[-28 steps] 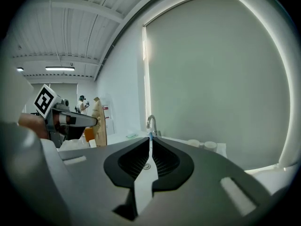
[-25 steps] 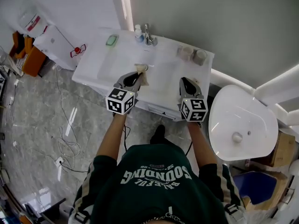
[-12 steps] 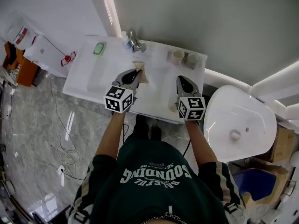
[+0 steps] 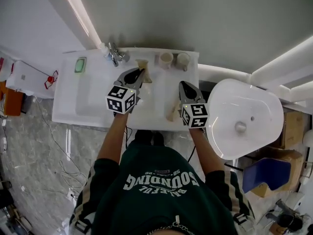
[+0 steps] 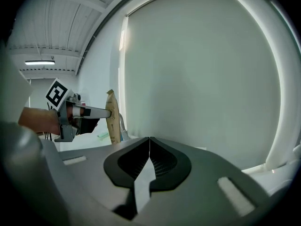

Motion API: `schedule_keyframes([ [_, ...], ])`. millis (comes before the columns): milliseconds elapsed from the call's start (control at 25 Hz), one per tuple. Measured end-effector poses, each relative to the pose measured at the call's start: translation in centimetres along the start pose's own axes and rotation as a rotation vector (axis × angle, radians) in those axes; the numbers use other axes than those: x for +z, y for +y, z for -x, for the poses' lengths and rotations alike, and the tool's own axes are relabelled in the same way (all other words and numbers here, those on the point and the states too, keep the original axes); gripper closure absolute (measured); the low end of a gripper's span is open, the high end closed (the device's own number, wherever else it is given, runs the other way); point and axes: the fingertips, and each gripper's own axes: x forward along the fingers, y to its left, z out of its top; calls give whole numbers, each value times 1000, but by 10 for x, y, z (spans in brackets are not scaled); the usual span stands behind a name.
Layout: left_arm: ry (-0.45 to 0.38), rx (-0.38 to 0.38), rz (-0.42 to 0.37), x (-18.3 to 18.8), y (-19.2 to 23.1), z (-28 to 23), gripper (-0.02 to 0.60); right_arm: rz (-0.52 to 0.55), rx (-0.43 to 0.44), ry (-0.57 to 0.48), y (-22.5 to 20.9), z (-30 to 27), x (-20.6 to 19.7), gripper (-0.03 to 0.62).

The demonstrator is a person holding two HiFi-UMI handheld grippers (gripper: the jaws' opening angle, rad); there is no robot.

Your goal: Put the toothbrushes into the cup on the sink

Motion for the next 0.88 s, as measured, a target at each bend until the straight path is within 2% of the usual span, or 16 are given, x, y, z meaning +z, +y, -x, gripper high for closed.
schedule_keyframes([
  [480,26,-154,-36,26,-3,-97,503,-69,-168,21,-60,-1,-3,588],
  [880,50,-306,-73,38,-35,-177,503,-110,-299,53,-96,17,-18,588],
])
